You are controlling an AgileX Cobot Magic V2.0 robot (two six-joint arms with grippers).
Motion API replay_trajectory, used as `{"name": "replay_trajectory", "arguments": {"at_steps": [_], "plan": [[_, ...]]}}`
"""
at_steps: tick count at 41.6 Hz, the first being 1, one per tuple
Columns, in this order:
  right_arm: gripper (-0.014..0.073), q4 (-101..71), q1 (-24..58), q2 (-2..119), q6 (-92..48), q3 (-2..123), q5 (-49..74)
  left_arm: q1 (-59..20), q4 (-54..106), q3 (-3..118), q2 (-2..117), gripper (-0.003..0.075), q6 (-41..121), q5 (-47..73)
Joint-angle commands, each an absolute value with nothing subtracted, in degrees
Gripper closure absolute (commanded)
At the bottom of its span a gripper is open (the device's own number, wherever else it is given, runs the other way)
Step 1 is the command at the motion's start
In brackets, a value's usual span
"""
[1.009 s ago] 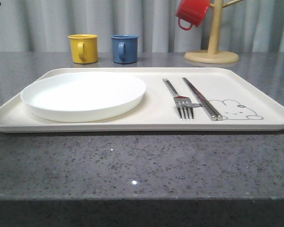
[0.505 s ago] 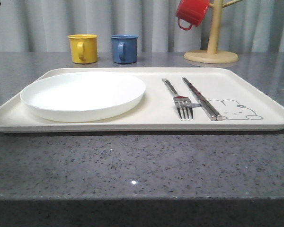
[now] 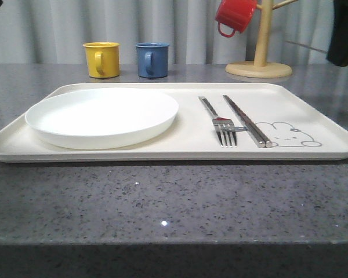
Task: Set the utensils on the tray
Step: 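Grasp the spoon with the right gripper and lay it beside the chopsticks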
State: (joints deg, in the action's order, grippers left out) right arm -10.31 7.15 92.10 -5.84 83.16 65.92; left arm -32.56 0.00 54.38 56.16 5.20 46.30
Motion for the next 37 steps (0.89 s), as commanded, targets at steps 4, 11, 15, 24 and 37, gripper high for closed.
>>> {"name": "replay_trajectory", "arguments": {"at_steps": [4, 11, 15, 24, 37], "plan": [[0.0547, -15.76, 10.10, 90.98, -3.03, 82.76, 62.00, -32.96, 0.00, 55.76, 55.71, 0.0351, 4.70, 42.38], [0.0547, -20.50, 10.10, 93.66, 0.63, 80.18, 57.28, -32.96, 0.00, 55.76, 55.71, 0.0351, 4.70, 42.38], [0.0547, -21.13, 10.10, 95.34, 2.08, 79.35, 55.61, -32.96, 0.00, 55.76, 55.71, 0.0351, 4.70, 42.38], [0.0537, -20.95, 10.10, 97.63, 4.04, 79.29, 54.40, -32.96, 0.00, 55.76, 55.71, 0.0351, 4.70, 42.24], [0.0282, -16.27, 10.10, 95.71, 3.81, 79.57, 53.25, -32.96, 0.00, 55.76, 55.71, 0.0351, 4.70, 42.24]]}}
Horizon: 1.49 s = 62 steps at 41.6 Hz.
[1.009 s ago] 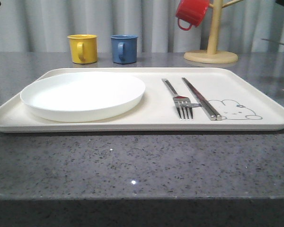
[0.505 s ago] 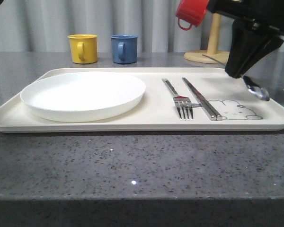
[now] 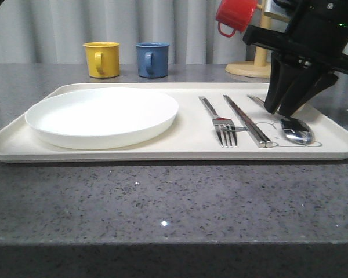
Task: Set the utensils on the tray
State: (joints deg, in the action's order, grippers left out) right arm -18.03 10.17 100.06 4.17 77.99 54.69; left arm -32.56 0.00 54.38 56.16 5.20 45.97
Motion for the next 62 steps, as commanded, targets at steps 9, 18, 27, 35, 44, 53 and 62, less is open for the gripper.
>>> {"name": "replay_trajectory", "arguments": {"at_steps": [9, 18, 27, 35, 44, 53, 62], "plan": [[0.0285, -8.74, 11.72, 86.63, -1.44, 79.12, 56.80, -32.96, 0.00, 55.76, 55.71, 0.0351, 4.70, 42.24], [0.0285, 0.00, 18.06, 74.99, -1.69, 74.79, 62.73, -32.96, 0.00, 55.76, 55.71, 0.0351, 4.70, 42.24], [0.0285, -2.76, 21.73, 63.18, -1.69, 67.40, 63.84, -32.96, 0.00, 55.76, 55.71, 0.0351, 4.70, 42.24], [0.0285, -3.02, 21.73, 51.64, -1.69, 60.43, 63.43, -32.96, 0.00, 55.76, 55.71, 0.0351, 4.70, 42.24], [0.0285, -3.02, 21.73, 40.06, -1.69, 54.18, 61.31, -32.96, 0.00, 55.76, 55.71, 0.0351, 4.70, 42.24], [0.0285, -3.02, 21.73, 32.74, -1.69, 52.01, 60.01, -32.96, 0.00, 55.76, 55.71, 0.0351, 7.46, 42.10], [0.0345, -3.06, 21.73, 32.00, -1.69, 52.01, 60.12, -32.96, 0.00, 55.76, 55.71, 0.0389, 7.46, 42.10]]}}
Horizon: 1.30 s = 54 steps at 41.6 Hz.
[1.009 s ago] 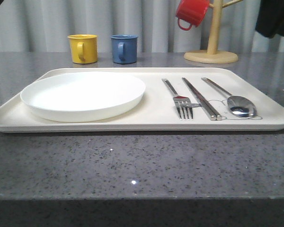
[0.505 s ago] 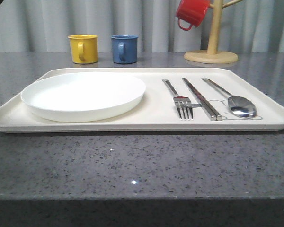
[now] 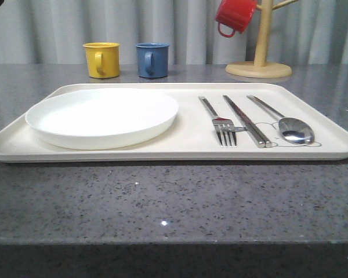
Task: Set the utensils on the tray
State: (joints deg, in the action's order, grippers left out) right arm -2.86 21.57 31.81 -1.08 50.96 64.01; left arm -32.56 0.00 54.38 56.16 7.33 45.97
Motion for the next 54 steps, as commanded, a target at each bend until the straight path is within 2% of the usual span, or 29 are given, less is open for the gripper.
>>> {"name": "replay_trajectory", "arguments": {"at_steps": [1, 5, 9, 10, 36, 41, 54], "plan": [[0.0364, -3.13, 21.73, 32.00, -1.69, 52.01, 60.12, -32.96, 0.00, 55.76, 55.71, 0.0424, 7.46, 42.10], [0.0529, -3.31, 21.73, 32.00, -1.69, 52.01, 60.06, -32.96, 0.00, 55.76, 55.71, 0.0594, 7.46, 42.10], [0.0645, -3.40, 21.73, 32.00, -1.69, 52.01, 59.80, -32.96, 0.00, 55.76, 55.71, 0.0737, 7.57, 42.10], [0.0670, -3.40, 21.73, 32.00, -1.69, 52.01, 59.64, -32.96, 0.00, 55.76, 55.71, 0.0737, 7.55, 42.10], [0.0662, -3.93, 21.73, 32.00, -1.69, 52.01, 59.06, -33.07, 0.00, 55.34, 55.71, 0.0739, 7.55, 41.87], [0.0662, -3.93, 21.73, 32.00, -1.69, 52.01, 59.06, -31.95, -1.95, 52.65, 52.84, 0.0739, 7.55, 40.00], [0.0662, -3.93, 21.73, 32.00, -1.69, 52.01, 59.06, -15.13, -0.64, 32.09, 32.47, 0.0739, 7.55, 17.44]]}}
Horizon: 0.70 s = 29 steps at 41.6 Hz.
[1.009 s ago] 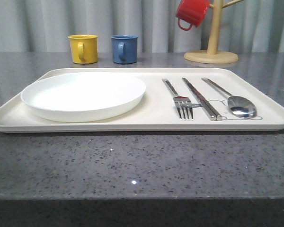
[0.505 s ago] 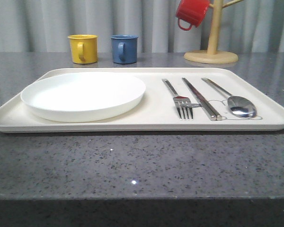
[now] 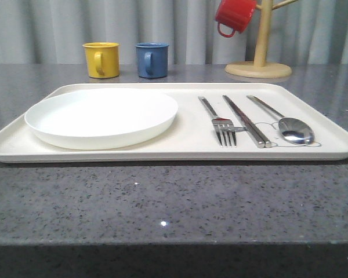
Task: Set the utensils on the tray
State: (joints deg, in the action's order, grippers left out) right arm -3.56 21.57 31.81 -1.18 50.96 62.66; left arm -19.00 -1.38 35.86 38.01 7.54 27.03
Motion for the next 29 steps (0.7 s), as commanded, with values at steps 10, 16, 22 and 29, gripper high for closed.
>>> {"name": "replay_trajectory", "arguments": {"at_steps": [10, 16, 22, 29], "plan": [[0.0662, -3.93, 21.73, 32.00, -1.69, 52.01, 59.06, -2.26, 0.36, 15.66, 11.48, 0.0739, 7.55, 11.28], [0.0662, -3.93, 21.73, 32.00, -1.69, 52.01, 59.06, 1.16, 2.80, 7.52, 3.08, 0.0739, 7.55, 8.40], [0.0662, -3.93, 21.73, 32.00, -1.69, 52.01, 59.06, 1.33, 3.19, 0.55, -1.92, 0.0739, 7.55, 3.46], [0.0662, -3.93, 21.73, 32.00, -1.69, 52.01, 59.30, 1.33, 2.83, -0.41, -1.70, 0.0739, 7.55, 2.48]]}}
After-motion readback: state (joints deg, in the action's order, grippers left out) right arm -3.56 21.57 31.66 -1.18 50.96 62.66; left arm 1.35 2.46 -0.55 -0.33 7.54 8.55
